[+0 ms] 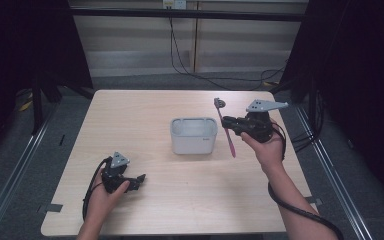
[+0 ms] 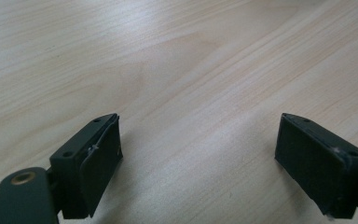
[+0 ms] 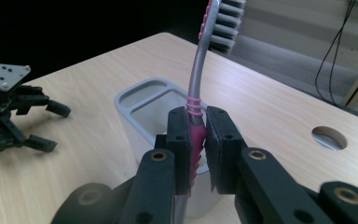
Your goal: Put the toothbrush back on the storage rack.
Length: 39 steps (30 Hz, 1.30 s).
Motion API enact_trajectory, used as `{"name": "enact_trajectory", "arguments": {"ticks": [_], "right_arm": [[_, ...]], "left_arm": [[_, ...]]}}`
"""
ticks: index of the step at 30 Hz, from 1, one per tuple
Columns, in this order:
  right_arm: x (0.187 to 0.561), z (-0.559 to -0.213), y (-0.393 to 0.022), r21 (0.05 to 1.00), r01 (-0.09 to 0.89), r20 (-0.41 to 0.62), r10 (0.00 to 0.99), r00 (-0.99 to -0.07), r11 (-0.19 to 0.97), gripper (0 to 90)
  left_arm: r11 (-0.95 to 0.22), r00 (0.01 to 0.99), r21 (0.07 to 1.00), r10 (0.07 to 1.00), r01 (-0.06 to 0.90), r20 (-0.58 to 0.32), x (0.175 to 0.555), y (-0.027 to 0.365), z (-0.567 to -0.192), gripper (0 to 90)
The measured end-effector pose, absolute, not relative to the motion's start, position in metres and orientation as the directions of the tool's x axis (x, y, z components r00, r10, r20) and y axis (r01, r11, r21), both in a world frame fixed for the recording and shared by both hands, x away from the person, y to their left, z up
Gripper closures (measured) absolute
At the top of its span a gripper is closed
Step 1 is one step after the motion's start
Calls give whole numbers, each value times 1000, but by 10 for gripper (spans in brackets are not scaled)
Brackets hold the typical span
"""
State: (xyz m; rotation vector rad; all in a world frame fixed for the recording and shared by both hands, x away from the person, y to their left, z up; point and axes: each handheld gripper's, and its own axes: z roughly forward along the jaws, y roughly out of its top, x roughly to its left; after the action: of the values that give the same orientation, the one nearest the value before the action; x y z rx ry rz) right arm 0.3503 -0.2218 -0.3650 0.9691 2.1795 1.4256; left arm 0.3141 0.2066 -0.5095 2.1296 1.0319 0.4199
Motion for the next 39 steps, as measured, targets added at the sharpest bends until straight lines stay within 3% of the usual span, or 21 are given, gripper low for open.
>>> {"name": "enact_trajectory", "arguments": {"ticks": [39], "right_arm": [[384, -355, -205, 941, 290, 48, 780, -623, 173, 807]], "left_arm": [[-421, 628, 725, 778, 545, -20, 314, 207, -509, 139]]}}
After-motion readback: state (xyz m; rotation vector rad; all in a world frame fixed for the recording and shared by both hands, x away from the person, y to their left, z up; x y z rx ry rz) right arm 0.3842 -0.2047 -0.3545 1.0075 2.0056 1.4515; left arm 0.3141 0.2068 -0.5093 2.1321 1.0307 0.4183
